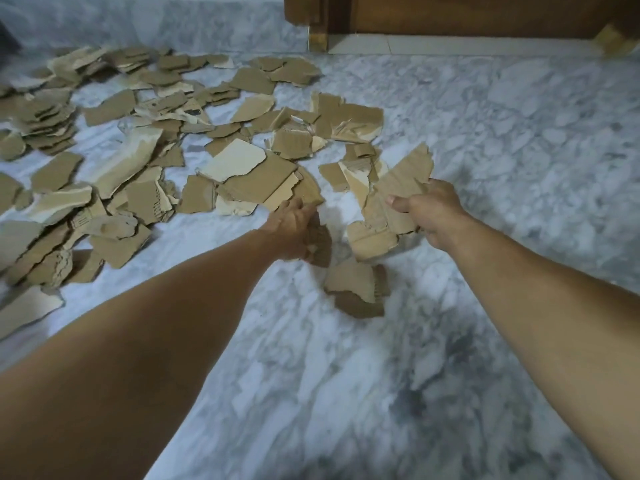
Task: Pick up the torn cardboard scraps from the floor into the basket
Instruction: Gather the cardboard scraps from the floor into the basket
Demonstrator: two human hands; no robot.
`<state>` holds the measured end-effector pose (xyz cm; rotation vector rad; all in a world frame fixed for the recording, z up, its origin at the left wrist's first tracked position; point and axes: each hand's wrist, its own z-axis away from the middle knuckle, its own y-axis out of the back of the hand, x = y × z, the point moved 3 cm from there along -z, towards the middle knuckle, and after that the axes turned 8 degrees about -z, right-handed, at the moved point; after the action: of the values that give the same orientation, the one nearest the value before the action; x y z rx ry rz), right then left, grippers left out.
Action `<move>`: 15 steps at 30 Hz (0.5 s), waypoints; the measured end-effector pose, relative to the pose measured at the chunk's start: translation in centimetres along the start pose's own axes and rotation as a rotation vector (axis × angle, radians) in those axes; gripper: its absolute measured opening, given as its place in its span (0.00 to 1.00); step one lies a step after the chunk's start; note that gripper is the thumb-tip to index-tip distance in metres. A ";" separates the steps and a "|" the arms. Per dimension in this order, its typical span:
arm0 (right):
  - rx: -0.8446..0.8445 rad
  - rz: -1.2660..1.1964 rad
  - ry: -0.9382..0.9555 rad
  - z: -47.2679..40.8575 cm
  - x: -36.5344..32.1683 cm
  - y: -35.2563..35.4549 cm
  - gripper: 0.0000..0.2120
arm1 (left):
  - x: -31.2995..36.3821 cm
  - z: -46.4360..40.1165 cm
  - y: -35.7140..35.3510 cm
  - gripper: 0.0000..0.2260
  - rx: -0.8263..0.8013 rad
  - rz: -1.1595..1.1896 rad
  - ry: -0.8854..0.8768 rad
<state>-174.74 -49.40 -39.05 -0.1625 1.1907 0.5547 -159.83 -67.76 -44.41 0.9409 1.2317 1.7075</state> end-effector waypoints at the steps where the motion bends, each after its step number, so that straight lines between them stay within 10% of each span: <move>1: -0.034 -0.040 -0.032 0.4 0.0 -0.1 0.17 | -0.1 0.4 -0.1 0.39 0.005 0.046 0.015; 9: -0.095 0.209 -0.127 4.7 3.1 -2.0 0.25 | 0.1 3.0 -0.1 0.37 0.042 -0.065 0.149; 15: -0.058 0.095 -0.011 5.7 0.3 -1.3 0.13 | -0.5 4.8 -0.9 0.37 0.019 0.090 0.324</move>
<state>-169.25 -48.10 -37.33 -0.1524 1.1772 0.6731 -155.17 -66.31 -44.14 0.7594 1.4328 1.9795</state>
